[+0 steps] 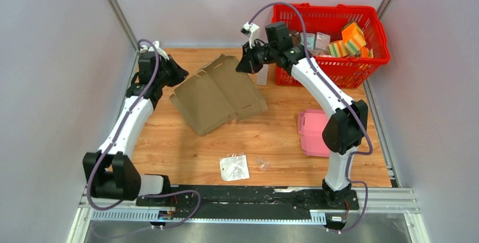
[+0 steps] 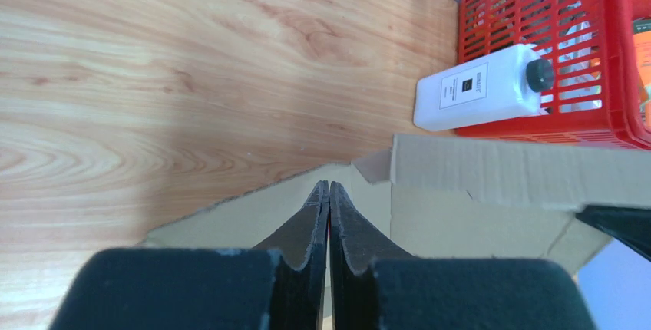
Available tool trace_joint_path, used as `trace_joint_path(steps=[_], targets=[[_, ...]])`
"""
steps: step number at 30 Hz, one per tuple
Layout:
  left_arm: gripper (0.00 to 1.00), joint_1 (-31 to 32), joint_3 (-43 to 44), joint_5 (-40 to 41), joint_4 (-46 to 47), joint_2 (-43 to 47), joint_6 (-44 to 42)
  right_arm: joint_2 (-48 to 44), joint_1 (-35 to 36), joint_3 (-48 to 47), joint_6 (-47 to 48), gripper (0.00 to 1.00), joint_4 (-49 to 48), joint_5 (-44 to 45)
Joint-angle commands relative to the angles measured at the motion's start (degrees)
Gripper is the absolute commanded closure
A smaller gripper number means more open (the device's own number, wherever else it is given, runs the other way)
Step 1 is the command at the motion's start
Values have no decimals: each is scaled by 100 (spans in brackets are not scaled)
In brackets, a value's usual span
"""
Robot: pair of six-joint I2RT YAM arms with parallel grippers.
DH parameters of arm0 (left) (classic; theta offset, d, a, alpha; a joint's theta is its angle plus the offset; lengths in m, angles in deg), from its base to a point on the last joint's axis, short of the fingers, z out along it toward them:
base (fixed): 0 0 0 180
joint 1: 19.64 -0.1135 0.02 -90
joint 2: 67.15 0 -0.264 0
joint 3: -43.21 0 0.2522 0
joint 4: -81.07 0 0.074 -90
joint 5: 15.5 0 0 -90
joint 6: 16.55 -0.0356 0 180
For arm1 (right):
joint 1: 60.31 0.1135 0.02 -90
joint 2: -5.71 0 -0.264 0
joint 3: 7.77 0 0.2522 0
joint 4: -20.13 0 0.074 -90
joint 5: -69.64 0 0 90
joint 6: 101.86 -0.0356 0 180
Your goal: Fold the paper box
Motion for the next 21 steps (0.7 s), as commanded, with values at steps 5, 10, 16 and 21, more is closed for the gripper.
trace_joint_path(steps=[5,10,16,21], targets=[[95,-8,329,-725,640,-918,517,-306,-15,-44,-90,100,-323,-163],[96,45,303,-866,904,-1085,552,-262,-6,-61,-107,100,-341,-146],[94,80,320,-743,1089,-1041,596,-262,-6,-88,-98,100,-332,-137],[96,133,259,-1059,1370,-1068,842,-244,-6,-158,-107,100,-297,-119]])
